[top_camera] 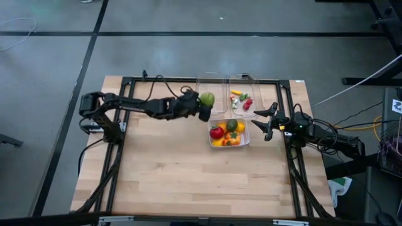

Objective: Sort produce into baskets
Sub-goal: Put the chayote into the left transparent bin

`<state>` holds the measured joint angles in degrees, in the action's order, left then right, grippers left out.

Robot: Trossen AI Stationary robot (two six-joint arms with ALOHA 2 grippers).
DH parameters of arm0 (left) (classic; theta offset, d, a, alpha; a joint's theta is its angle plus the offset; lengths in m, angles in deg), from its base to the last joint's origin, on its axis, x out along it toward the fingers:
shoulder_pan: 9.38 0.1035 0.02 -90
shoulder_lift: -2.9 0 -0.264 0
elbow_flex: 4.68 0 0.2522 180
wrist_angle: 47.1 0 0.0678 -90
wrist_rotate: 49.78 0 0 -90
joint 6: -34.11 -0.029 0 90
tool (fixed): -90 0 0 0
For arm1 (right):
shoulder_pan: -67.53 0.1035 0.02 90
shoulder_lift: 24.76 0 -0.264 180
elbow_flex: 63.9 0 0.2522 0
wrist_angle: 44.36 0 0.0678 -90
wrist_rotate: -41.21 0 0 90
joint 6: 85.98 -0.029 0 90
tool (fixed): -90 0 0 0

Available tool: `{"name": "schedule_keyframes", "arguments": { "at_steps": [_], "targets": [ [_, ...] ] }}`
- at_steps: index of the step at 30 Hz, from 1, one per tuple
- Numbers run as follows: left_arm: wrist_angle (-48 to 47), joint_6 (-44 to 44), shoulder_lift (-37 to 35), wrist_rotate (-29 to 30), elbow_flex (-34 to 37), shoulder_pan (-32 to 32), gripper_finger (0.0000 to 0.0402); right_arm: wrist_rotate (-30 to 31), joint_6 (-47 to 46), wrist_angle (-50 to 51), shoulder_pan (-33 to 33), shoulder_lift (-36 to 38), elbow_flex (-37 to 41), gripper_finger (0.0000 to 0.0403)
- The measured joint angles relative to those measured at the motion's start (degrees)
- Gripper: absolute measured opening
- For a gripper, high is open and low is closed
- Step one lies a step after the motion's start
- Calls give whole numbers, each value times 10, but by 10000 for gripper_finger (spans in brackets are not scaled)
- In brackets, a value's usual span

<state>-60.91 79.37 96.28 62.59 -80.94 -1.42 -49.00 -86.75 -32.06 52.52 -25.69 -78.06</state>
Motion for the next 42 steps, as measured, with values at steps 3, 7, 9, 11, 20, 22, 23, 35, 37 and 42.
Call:
{"name": "schedule_keyframes", "arguments": {
  "at_steps": [3,7,9,11,20,22,23,35,37,42],
  "targets": [
    [33,0,4,0,0,28,285,0,0,0,0,0,0,218],
    [115,-1,27,-8,0,58,285,0,0,0,0,0,0,218],
    [148,-1,41,-9,-1,68,285,0,0,0,0,0,0,218],
    [163,4,58,-13,-11,78,285,0,0,0,0,0,0,218],
    [100,13,133,-44,-108,113,285,-4,0,0,0,0,0,218],
    [49,13,144,-52,-135,122,285,-4,0,0,0,0,0,218],
    [32,13,149,-60,-147,128,285,-4,0,0,0,0,0,218],
    [-105,-7,230,-124,-244,169,285,-4,0,0,0,0,0,218],
    [-105,-6,242,-134,-245,169,285,-4,0,0,0,0,0,218],
    [-118,-3,255,-135,-245,168,285,-4,0,0,0,0,0,218]
  ]
}}
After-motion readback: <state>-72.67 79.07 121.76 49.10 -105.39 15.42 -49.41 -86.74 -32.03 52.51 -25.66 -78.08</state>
